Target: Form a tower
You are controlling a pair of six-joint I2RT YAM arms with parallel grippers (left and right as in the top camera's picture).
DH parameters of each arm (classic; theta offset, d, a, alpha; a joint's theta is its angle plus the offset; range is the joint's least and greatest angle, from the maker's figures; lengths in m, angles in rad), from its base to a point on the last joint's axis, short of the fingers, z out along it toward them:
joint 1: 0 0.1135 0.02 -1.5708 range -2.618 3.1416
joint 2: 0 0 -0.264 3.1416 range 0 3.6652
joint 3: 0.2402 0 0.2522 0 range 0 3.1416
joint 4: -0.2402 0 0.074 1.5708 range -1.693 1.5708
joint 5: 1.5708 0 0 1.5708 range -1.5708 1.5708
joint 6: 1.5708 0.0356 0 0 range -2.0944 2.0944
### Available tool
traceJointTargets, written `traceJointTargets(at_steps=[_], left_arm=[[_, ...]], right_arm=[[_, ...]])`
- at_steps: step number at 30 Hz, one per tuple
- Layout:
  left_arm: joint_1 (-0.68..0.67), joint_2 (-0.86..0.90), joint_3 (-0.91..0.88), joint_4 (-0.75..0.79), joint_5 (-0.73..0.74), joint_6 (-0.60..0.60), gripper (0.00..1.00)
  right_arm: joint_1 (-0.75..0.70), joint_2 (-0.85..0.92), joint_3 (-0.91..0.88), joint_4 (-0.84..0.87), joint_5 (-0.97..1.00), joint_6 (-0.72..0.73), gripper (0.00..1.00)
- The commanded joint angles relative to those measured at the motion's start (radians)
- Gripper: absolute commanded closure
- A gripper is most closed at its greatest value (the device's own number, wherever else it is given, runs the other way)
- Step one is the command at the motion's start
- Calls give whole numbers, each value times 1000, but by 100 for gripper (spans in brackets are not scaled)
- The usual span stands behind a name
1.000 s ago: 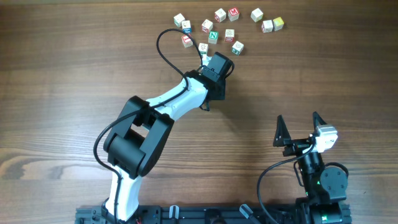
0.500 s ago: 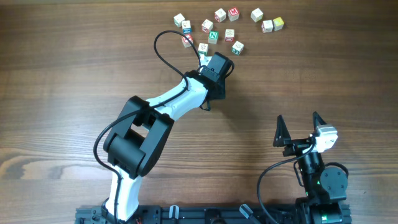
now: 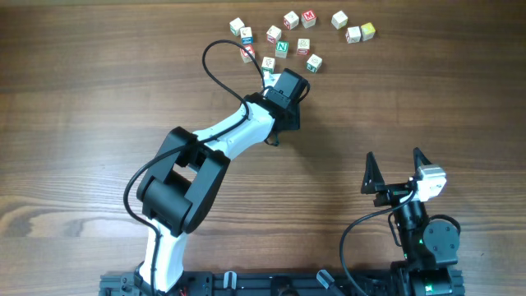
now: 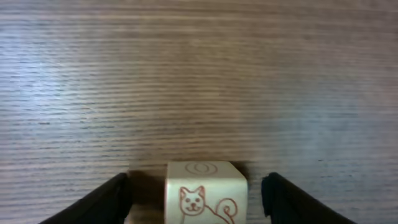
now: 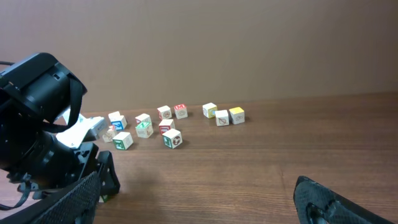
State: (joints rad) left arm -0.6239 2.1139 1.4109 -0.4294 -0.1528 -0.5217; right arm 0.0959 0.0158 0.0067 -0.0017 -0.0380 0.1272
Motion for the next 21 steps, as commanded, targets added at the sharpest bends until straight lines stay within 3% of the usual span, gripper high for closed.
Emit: traceJointTargets(at_steps=[1,2,9,14,17,21], left_arm=[[-2,-18,35,-29,-43,66,7],[-2,-29,61,-55,-44,74,0],[65,-66,385,-230,-31,142,0],[163,-66,527,-194,24,209,0],[253,-50,533,-137,165,230,0],[330,20,533,-100,242,227,0]], right_arm=[[6,0,-1,3,-13,-3,0],[6,0,-1,3,-13,-3,0],[6,0,-1,3,-13,-3,0],[6,0,-1,3,-13,-3,0],[6,0,-1,3,-13,-3,0],[6,0,-1,3,-13,-3,0]])
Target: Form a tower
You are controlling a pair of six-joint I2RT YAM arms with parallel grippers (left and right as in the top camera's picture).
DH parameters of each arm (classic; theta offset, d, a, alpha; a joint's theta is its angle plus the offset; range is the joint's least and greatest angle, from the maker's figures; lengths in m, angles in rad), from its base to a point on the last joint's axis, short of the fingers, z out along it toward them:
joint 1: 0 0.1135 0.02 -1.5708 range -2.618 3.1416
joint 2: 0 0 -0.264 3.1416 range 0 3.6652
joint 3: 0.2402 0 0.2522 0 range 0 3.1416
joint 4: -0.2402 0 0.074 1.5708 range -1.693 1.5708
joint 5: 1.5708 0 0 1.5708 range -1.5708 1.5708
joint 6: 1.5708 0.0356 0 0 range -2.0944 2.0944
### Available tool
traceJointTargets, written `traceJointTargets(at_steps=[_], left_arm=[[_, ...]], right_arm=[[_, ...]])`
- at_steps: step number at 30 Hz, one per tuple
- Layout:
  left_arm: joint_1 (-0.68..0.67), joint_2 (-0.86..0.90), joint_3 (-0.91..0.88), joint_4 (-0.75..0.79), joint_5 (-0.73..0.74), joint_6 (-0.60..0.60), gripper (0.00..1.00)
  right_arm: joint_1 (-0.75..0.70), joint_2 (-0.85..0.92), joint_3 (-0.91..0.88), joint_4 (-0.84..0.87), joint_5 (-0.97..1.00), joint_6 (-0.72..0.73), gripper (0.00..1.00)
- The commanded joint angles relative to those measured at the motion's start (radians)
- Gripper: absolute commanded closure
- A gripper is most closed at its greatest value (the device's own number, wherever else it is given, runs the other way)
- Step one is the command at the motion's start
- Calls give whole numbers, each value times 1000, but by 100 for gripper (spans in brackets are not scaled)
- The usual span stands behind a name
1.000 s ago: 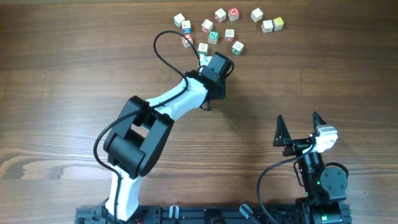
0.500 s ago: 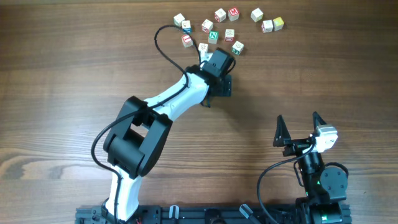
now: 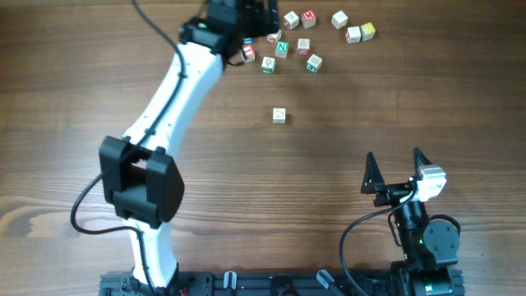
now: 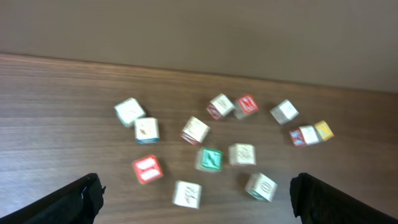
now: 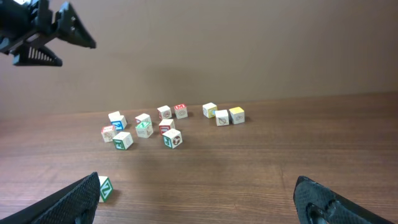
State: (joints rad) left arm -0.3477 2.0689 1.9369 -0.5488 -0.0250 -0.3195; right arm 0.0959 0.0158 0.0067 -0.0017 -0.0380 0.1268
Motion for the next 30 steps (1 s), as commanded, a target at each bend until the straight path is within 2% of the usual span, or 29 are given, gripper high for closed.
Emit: traceJointTargets(at_steps=[1,11,24,27,30], left_arm=[[68,100,7,31,127,24,1],[47,308,7,90,107,-27,1],[56,423,7,125,23,-136,1],[58,433,7,124,23,-141,14],[58,433,7,126,7,-142,41]], right_arm=[[6,0,-1,3,-13,-3,0],[6,0,-1,3,-13,-3,0],[6,0,-1,3,-13,-3,0],[6,0,-1,3,-13,-3,0],[6,0,-1,3,-13,-3,0]])
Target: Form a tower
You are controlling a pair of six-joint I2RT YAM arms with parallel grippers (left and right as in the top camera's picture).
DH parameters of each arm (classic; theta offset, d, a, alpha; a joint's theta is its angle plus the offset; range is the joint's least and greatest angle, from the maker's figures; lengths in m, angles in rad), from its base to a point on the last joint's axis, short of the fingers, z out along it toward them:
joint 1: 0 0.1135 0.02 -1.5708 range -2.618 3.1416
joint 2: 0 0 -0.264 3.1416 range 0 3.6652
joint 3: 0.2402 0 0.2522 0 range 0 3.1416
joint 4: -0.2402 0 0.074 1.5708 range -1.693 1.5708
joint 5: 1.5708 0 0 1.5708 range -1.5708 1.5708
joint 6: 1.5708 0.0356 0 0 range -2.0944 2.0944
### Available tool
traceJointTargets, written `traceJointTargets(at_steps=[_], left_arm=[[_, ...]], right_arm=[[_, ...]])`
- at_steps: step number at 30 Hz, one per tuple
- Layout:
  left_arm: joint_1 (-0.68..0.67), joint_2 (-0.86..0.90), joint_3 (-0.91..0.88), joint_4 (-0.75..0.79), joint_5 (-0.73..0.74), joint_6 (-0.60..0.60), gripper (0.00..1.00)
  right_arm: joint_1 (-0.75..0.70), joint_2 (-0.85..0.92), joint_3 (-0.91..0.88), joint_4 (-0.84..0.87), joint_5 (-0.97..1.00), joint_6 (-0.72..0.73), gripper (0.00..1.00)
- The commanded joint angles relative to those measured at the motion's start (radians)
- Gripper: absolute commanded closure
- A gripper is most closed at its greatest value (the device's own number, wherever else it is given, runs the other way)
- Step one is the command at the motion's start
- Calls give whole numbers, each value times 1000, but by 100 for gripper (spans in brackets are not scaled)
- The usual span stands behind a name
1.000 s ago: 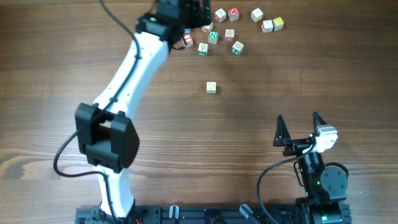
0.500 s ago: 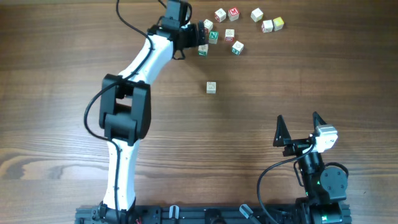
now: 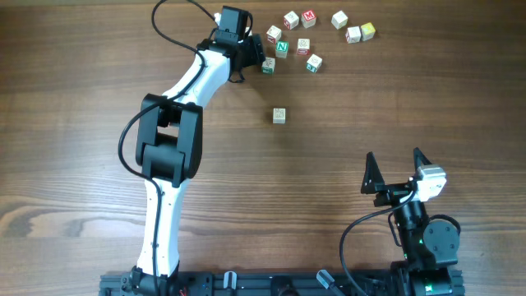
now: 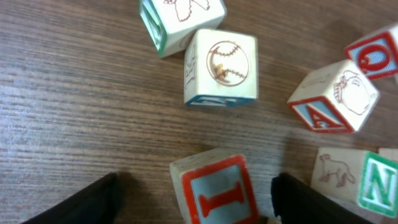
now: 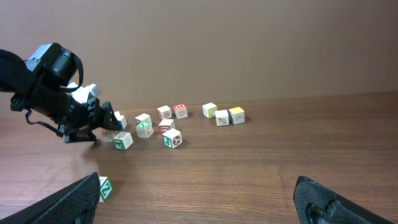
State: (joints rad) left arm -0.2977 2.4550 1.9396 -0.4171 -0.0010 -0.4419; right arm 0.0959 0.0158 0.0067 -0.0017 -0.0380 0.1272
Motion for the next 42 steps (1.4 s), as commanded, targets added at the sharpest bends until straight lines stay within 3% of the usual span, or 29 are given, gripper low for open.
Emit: traceJointTargets(at_steps=[1,8,13,17,21,29,37,42], left_arm=[[8,47,5,-6,-20,-19,46],[8,47,5,-21,-21,-10,56],[8,14,5,-87,-79,21,71],[8,-59,5,-145,-85,126,68],[6,-180,5,-238,-117,124,75],[-74,-394,5,-467,-113,124,76],[-251,-393,-23,-591,-113,113,75],[-291,-392,-116,-586,-112,18,74]], right_arm=[[6,0,-1,3,-13,-3,0],[6,0,-1,3,-13,-3,0],[6,0,-1,3,-13,-3,0],[6,0,-1,3,-13,-3,0],[6,0,-1,3,-13,-3,0],[6,0,-1,3,-13,-3,0],[6,0,-1,3,-13,-4,0],[6,0,-1,3,-13,-3,0]])
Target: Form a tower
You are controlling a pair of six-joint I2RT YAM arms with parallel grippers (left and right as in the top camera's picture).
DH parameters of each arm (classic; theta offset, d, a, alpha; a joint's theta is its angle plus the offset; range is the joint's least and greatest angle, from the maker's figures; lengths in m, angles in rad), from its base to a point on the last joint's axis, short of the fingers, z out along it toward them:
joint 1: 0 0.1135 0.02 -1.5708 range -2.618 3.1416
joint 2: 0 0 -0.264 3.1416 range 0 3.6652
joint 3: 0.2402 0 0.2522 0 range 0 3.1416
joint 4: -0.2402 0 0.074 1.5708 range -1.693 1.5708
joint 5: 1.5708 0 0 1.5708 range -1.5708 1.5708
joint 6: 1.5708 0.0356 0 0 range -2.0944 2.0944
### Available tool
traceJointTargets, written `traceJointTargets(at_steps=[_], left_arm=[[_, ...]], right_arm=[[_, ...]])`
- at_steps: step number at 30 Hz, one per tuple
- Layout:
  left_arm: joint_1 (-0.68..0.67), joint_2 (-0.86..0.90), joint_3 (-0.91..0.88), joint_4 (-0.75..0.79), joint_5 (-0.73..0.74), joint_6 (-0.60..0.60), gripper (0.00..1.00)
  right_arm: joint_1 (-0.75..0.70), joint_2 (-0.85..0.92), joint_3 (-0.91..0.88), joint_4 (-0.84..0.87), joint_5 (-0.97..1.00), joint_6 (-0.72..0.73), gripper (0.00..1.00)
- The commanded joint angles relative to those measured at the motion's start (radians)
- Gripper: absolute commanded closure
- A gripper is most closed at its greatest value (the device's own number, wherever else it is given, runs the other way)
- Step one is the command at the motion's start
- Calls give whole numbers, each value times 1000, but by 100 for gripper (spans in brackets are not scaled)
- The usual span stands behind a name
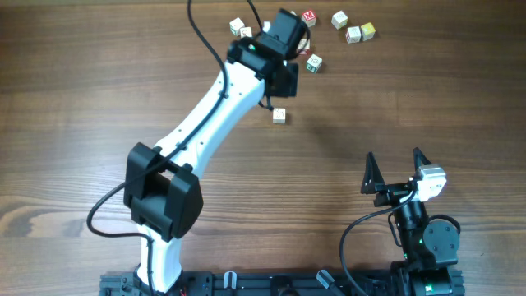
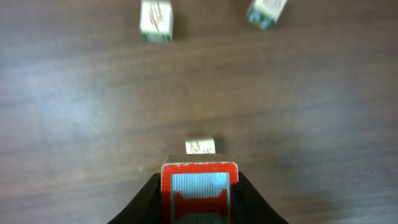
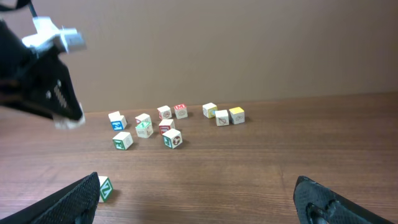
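Observation:
My left gripper (image 2: pixel 199 190) is shut on a block with a red frame and a red letter I (image 2: pixel 199 186), held well above the table. Straight beyond it, down on the wood, lies a lone pale block (image 2: pixel 200 147), which stands apart at mid-table (image 1: pixel 279 116) and shows a green N in the right wrist view (image 3: pixel 104 188). From overhead the left gripper (image 1: pixel 282 76) hangs just behind that block. My right gripper (image 3: pixel 205 199) rests open and empty near the front edge (image 1: pixel 395 168).
Several loose letter blocks (image 1: pixel 313 62) lie scattered along the far edge of the table (image 3: pixel 163 127), with two of them at the top of the left wrist view (image 2: pixel 156 20). The left arm (image 1: pixel 215 115) stretches diagonally across the table.
The left gripper was open around the red I block in the far cluster. It is now shut on that block, lifted off the table and nearer, above the lone block. The right arm is unchanged.
The left gripper stood open around a dog-picture block at mid-table. Then it was high over the far cluster, that block left alone on the wood. Then it straddled the red I block, open. Now it holds that block above the lone one.

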State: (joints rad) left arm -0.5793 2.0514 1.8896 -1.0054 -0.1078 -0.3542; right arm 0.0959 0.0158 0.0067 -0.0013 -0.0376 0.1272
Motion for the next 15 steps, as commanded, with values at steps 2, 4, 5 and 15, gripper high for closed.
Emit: traceJointTargets(at_steps=[2,4,5,15], left_arm=[[-12,11,-133,23,-5,-112,74],[-13,11,-184,57,6,-126,74],[-13,11,-206,75,23,-126,74],[-13,11,-250,197,54,-179,76]], right_arm=[[6,0,-1,3,-13,-3,0],[6,0,-1,3,-13,-3,0],[6,0,-1,3,-13,-3,0],[6,0,-1,3,-13,-4,0]])
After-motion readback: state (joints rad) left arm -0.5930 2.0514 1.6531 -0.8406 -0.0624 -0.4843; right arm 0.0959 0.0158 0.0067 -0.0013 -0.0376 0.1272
